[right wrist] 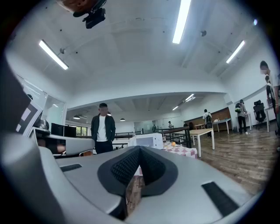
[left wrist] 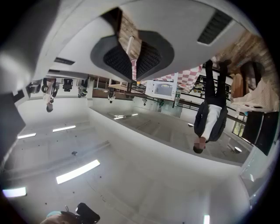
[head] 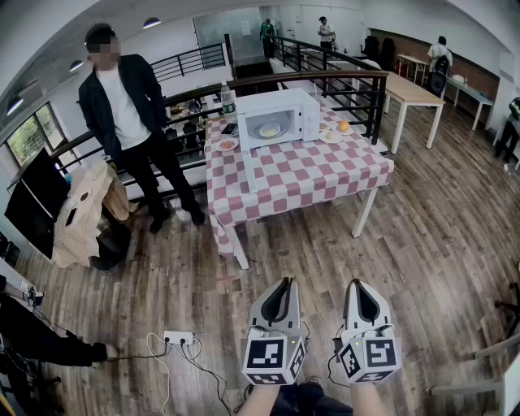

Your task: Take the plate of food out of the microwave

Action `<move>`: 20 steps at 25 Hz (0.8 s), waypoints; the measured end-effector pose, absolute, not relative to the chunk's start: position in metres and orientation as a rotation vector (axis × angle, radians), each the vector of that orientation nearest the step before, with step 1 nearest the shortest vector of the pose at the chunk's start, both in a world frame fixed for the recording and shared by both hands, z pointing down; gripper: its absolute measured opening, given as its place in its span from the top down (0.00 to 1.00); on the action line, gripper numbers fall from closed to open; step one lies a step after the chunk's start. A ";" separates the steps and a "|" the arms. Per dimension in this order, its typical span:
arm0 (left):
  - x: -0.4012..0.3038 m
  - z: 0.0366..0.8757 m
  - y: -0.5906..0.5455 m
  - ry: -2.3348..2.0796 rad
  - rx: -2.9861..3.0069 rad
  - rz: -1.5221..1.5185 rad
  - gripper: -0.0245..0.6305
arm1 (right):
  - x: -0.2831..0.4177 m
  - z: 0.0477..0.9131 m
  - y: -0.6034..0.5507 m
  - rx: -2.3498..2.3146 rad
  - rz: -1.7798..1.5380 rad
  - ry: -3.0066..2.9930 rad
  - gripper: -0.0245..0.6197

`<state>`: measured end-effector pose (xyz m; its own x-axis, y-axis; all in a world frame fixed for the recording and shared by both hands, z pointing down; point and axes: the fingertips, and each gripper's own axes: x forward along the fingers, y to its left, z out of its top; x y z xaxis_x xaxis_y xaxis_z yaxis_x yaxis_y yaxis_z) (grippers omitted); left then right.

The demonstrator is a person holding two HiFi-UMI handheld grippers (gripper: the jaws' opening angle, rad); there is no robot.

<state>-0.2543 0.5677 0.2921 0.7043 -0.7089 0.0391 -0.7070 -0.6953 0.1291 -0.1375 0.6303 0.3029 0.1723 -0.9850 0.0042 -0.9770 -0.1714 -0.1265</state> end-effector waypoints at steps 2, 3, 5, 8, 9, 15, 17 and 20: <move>-0.254 0.294 0.567 -1.159 2.773 -0.019 0.89 | -0.136 0.301 0.630 -2.341 -0.132 1.959 0.97; -0.254 0.294 0.567 -1.160 2.774 -0.017 0.89 | -0.136 0.301 0.630 -2.343 -0.133 1.958 0.97; -0.253 0.295 0.568 -1.161 2.774 -0.012 0.89 | -0.134 0.302 0.631 -2.340 -0.137 1.953 0.97; -0.252 0.294 0.568 -1.161 2.772 -0.006 0.89 | -0.131 0.304 0.632 -2.334 -0.145 1.947 0.97; -0.251 0.294 0.568 -1.161 2.770 -0.004 0.90 | -0.130 0.303 0.632 -2.333 -0.146 1.948 0.97; -0.244 0.296 0.565 -1.171 2.766 0.006 0.89 | -0.120 0.304 0.630 -2.322 -0.148 1.956 0.97; -0.239 0.296 0.565 -1.176 2.767 0.006 0.89 | -0.115 0.304 0.630 -2.314 -0.142 1.957 0.97; -0.231 0.299 0.564 -1.186 2.760 0.002 0.89 | -0.106 0.304 0.629 -2.308 -0.137 1.966 0.97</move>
